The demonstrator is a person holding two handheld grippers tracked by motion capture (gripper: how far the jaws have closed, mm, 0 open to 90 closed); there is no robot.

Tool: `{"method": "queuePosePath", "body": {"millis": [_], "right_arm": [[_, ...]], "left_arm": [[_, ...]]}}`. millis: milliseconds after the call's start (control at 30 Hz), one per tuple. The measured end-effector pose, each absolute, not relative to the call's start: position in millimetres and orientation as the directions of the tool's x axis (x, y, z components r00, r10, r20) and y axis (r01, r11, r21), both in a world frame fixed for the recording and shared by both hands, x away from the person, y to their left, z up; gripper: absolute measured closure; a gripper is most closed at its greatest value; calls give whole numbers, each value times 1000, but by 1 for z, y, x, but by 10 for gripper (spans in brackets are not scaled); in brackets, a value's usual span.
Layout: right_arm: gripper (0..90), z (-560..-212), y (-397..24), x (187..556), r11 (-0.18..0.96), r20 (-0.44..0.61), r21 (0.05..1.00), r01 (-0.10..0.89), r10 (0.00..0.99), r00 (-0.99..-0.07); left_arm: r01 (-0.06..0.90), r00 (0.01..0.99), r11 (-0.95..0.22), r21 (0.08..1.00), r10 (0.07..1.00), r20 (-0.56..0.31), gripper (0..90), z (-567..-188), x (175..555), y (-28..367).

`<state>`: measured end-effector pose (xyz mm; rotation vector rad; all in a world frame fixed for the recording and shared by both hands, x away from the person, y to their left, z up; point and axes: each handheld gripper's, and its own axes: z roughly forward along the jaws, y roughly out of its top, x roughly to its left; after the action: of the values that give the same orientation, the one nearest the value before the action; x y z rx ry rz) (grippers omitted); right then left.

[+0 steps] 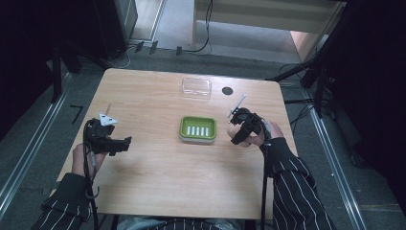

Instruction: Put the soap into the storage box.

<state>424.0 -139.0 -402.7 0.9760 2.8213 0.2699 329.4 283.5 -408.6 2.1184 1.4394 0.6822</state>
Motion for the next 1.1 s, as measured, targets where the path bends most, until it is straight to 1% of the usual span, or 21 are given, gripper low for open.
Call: {"method": "queuePosePath", "body": {"millis": [900,1100], "right_arm": [[334,-398,-124,436,793,-87,233,562,593,-800],[334,-396,-120,440,806,-95,238,542,575,-813]], "left_arm": [[696,322,-329,638,937,131,142,-409,330,283],[697,322,-329,637,937,132,143,-409,330,284]]}}
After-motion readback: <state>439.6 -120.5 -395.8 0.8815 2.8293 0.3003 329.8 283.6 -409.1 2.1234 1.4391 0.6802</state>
